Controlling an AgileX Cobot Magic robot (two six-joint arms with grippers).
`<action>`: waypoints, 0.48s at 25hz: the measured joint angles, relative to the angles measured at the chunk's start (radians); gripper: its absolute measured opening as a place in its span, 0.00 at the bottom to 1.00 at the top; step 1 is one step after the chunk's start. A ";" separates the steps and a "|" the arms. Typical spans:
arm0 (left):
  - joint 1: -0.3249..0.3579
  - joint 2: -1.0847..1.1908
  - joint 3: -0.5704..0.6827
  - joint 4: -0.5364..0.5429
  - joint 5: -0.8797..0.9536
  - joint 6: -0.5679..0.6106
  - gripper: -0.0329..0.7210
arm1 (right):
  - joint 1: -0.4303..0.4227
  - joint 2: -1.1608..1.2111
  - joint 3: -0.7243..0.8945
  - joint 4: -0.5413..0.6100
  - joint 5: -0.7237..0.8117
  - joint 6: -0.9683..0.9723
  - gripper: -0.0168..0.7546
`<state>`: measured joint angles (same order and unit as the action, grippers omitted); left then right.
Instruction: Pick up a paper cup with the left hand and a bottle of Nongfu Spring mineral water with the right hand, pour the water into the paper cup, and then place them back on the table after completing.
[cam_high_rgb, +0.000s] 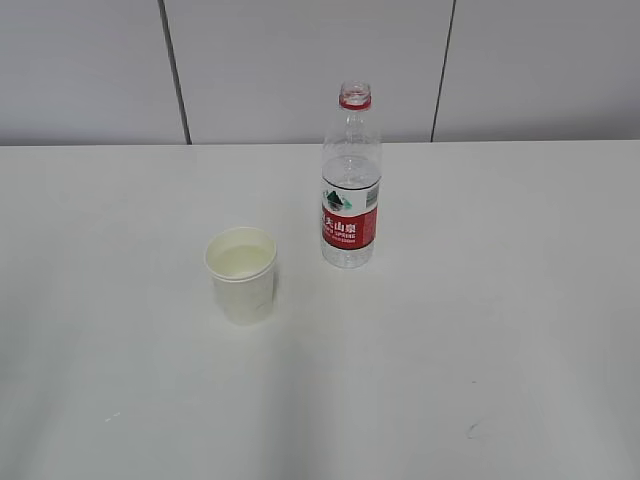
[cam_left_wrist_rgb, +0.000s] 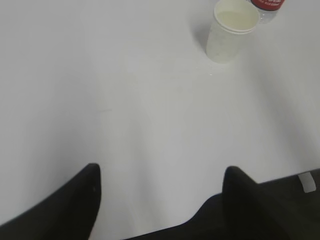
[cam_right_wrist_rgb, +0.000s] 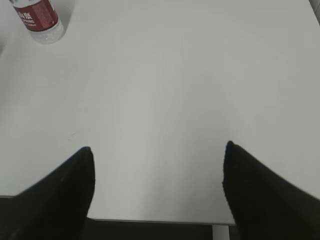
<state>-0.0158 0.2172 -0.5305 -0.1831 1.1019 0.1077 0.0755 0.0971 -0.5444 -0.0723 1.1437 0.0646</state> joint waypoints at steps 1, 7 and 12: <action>0.000 0.000 0.000 0.000 0.000 0.000 0.66 | 0.000 -0.024 0.000 0.001 0.009 -0.002 0.79; 0.000 0.000 0.000 -0.001 -0.001 0.000 0.65 | 0.000 -0.115 -0.002 0.001 0.091 -0.017 0.79; 0.000 0.000 0.000 -0.001 -0.001 0.000 0.62 | 0.000 -0.115 -0.002 0.001 0.124 -0.038 0.79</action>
<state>-0.0158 0.2172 -0.5305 -0.1843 1.1010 0.1077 0.0755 -0.0181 -0.5466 -0.0718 1.2679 0.0264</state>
